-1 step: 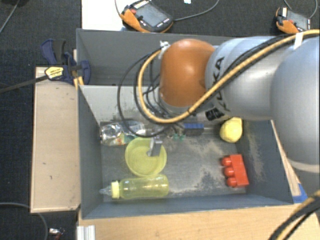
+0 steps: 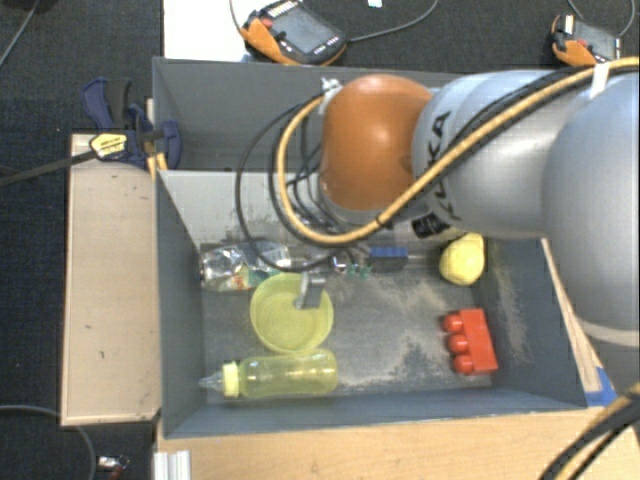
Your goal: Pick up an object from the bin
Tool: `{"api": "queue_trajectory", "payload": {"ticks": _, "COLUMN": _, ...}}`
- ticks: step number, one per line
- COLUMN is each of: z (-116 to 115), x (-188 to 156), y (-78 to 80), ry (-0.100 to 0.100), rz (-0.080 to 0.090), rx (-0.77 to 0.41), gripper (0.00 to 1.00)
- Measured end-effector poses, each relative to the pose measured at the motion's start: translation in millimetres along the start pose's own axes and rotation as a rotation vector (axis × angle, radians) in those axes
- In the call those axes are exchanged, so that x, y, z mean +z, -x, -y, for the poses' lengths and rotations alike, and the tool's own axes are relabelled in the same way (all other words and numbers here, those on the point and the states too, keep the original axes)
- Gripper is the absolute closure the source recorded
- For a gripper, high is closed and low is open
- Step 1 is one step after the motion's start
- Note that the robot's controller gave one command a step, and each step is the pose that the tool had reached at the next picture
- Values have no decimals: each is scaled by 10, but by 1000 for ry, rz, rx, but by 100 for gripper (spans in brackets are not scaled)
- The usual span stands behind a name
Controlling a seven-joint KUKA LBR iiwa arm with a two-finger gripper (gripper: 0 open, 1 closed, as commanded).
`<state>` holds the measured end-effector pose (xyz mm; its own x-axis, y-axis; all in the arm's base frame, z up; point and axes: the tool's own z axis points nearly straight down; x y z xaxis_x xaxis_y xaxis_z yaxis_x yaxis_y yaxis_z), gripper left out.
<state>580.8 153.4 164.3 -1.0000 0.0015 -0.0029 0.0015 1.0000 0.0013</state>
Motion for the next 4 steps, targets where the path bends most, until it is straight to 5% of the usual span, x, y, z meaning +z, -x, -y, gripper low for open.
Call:
{"api": "queue_trajectory", "payload": {"ticks": 1, "z": -443, "x": 908, "y": 53, "ry": 5, "rz": 7, "rx": 47, "gripper": 0}}
{"api": "queue_trajectory", "payload": {"ticks": 2, "z": -506, "x": 266, "y": 0, "ry": 3, "rz": 12, "rx": 111, "gripper": 0}}
{"api": "queue_trajectory", "payload": {"ticks": 3, "z": -450, "x": 849, "y": 58, "ry": 7, "rz": 11, "rx": 54, "gripper": 0}}
{"api": "queue_trajectory", "payload": {"ticks": 4, "z": -603, "x": 901, "y": -72, "ry": 12, "rz": 28, "rx": 260, "gripper": 0}}
